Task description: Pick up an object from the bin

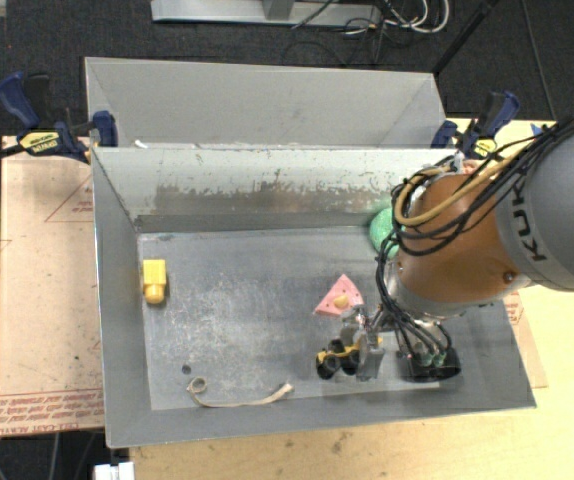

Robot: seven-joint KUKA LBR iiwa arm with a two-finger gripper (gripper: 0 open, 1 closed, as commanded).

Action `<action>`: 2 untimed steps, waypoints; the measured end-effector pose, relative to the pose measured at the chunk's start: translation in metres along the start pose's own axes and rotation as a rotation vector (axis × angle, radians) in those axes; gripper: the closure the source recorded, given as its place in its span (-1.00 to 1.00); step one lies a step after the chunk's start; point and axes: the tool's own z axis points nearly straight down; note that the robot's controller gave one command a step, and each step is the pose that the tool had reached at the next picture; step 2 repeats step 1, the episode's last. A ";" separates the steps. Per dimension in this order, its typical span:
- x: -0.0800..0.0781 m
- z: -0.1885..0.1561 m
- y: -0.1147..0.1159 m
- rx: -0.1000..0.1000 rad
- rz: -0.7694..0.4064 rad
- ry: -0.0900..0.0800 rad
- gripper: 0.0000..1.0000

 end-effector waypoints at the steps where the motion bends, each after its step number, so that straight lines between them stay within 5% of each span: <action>1: 0.000 -0.022 0.000 0.000 0.000 -0.003 1.00; 2: 0.000 -0.022 0.000 0.000 0.000 -0.003 1.00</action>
Offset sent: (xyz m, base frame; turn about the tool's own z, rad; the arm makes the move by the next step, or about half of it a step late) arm -0.0001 0.0001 0.0148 0.0000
